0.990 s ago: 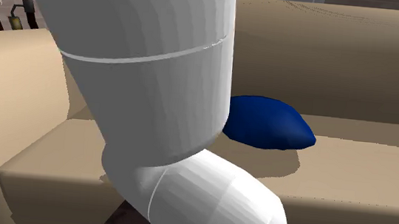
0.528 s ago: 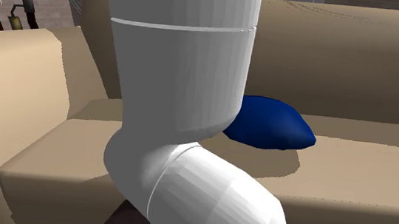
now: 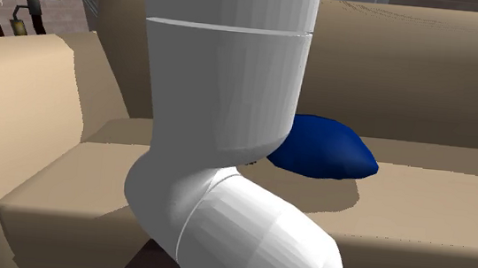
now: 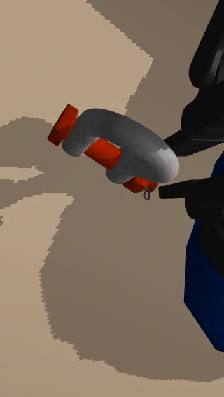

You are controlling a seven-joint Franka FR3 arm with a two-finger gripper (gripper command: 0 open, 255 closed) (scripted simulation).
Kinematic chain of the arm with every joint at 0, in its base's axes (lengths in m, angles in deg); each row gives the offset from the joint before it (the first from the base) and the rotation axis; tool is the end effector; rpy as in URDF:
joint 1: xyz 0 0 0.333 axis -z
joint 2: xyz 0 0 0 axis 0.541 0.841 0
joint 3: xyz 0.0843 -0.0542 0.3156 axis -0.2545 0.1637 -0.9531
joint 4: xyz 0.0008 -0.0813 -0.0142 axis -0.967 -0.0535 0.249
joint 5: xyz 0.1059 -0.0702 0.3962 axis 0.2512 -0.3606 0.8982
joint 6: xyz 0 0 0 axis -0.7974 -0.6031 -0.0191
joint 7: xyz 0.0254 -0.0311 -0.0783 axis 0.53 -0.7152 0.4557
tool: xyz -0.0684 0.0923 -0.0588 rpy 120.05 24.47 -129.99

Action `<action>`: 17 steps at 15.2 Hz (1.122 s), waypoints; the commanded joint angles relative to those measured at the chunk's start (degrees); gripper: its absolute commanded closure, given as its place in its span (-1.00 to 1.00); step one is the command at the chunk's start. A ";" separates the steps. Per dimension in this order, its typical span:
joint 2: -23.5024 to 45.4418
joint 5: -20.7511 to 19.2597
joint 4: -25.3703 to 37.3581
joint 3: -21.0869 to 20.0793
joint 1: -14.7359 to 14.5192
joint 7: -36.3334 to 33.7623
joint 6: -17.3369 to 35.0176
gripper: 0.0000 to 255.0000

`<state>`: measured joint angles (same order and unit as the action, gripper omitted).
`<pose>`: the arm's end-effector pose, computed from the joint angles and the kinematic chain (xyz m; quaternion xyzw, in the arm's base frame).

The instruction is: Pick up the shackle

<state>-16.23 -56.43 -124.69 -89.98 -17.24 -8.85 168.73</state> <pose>0.4779 0.1529 0.2813 0.9341 -0.3352 0.0475 0.1132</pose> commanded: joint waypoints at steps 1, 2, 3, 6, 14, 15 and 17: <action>0.04 -0.01 -0.02 -0.02 -0.01 -0.02 0.01 1.00; 0.06 -0.02 -0.01 -0.02 -0.02 -0.04 0.01 1.00; 0.05 -0.01 -0.01 -0.03 -0.03 -0.05 0.00 1.00; 0.18 -0.20 -0.15 0.03 0.02 -0.13 0.24 1.00; -5.06 5.06 1.58 0.02 -0.17 4.63 -4.97 1.00; -5.65 5.60 1.86 0.07 -0.21 5.15 -5.65 1.00; -6.77 6.60 2.47 0.20 -0.31 6.13 -7.04 1.00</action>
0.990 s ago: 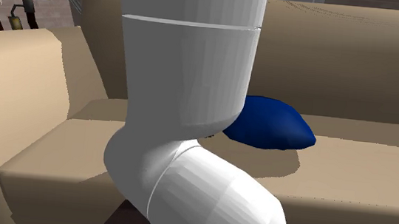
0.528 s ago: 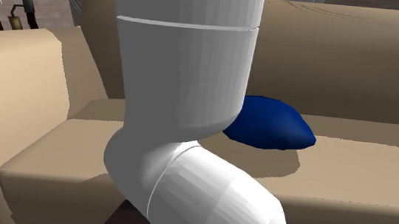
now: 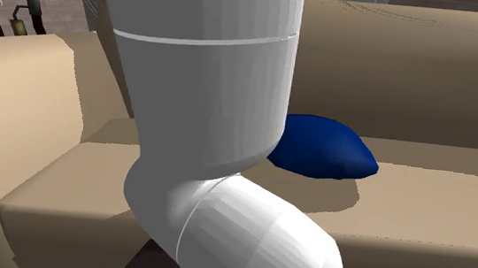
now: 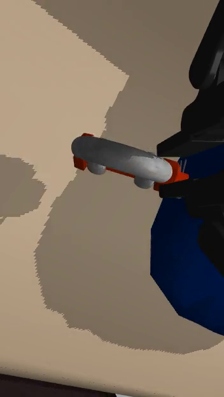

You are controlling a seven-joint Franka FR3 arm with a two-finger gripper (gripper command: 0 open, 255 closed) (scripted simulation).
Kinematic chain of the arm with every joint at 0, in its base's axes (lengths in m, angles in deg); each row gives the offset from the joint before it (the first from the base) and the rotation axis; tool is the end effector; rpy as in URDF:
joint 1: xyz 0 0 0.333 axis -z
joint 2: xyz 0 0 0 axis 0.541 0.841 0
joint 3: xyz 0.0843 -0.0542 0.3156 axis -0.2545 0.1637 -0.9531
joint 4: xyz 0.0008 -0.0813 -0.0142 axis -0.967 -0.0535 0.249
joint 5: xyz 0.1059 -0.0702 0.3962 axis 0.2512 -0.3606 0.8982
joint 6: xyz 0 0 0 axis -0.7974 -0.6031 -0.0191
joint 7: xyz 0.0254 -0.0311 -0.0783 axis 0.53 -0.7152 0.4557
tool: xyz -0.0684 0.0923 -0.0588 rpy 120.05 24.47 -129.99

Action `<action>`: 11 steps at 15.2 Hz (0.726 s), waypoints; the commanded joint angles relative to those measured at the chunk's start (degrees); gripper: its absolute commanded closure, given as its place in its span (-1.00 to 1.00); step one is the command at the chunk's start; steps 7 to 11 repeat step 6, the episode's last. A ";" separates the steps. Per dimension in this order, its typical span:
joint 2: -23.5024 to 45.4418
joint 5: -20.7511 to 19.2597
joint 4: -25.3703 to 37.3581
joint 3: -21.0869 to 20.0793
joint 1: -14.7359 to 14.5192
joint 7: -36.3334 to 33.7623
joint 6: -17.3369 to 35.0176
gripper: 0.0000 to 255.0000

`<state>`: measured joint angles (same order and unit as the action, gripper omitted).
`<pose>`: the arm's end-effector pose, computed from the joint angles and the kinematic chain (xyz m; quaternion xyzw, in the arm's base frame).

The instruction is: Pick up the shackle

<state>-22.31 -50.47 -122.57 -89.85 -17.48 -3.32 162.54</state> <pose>0.4784 0.1525 0.3331 0.9342 -0.3351 0.0474 0.1133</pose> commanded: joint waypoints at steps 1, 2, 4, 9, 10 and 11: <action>-1.23 1.11 0.67 0.14 -0.12 1.07 -1.56 1.00; -1.75 1.55 1.02 0.22 -0.17 1.52 -2.27 1.00; -2.73 2.36 1.74 0.40 -0.28 2.38 -3.70 1.00; -2.81 2.42 1.79 0.42 -0.29 2.45 -3.81 1.00; -2.81 2.42 1.79 0.42 -0.29 2.45 -3.81 1.00; -2.81 2.42 1.79 0.42 -0.29 2.45 -3.81 1.00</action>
